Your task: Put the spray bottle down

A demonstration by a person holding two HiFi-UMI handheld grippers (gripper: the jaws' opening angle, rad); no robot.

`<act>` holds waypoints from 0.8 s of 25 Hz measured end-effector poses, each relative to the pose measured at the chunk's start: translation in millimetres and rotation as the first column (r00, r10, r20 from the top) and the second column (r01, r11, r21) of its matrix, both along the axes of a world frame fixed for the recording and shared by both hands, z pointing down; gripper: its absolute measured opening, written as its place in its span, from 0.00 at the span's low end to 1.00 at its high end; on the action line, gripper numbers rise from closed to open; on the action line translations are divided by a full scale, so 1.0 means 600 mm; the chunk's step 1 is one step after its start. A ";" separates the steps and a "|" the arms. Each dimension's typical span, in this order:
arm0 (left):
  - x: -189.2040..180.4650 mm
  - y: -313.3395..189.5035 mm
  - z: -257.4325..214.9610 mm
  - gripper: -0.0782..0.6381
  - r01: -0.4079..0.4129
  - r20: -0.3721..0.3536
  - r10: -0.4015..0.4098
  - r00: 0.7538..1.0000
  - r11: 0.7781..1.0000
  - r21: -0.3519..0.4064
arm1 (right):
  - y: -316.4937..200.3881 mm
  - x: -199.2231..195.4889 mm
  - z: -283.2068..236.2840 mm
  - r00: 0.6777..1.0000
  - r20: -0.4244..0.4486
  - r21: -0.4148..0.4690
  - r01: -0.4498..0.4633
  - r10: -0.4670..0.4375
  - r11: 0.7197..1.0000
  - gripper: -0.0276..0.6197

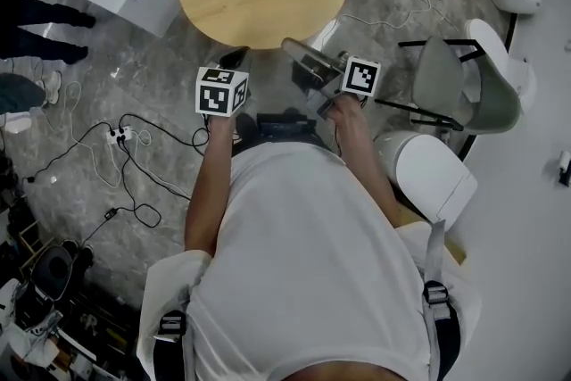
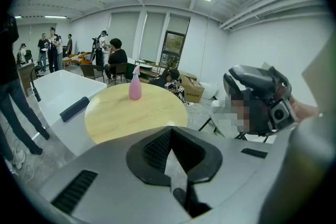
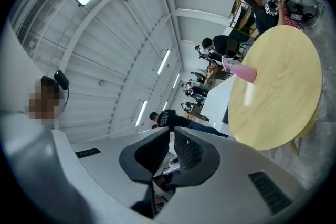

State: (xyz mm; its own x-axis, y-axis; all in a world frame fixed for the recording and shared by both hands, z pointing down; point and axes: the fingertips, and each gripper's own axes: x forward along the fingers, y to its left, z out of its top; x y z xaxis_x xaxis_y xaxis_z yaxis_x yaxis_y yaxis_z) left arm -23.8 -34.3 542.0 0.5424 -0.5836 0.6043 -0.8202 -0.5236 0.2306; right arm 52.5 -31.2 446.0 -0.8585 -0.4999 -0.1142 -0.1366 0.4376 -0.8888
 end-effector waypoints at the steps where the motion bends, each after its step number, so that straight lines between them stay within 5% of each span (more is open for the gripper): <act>1: 0.001 0.001 0.002 0.12 -0.003 -0.005 0.003 1.000 1.000 -0.002 | 0.001 -0.002 0.001 1.000 -0.004 -0.002 -0.001 0.001 1.000 0.10; 20: -0.005 0.010 0.017 0.12 -0.042 -0.025 0.041 0.999 0.999 -0.030 | 0.005 -0.023 0.009 0.999 -0.038 -0.007 -0.013 0.012 1.000 0.10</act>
State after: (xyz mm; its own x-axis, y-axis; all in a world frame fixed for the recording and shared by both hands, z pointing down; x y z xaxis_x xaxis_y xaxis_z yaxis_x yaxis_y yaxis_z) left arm -26.9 -28.5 552.5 0.5806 -0.5419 0.6077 -0.7919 -0.5492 0.2668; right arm 38.7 -28.4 451.4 -0.8558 -0.5114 -0.0775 -0.1761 0.4288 -0.8861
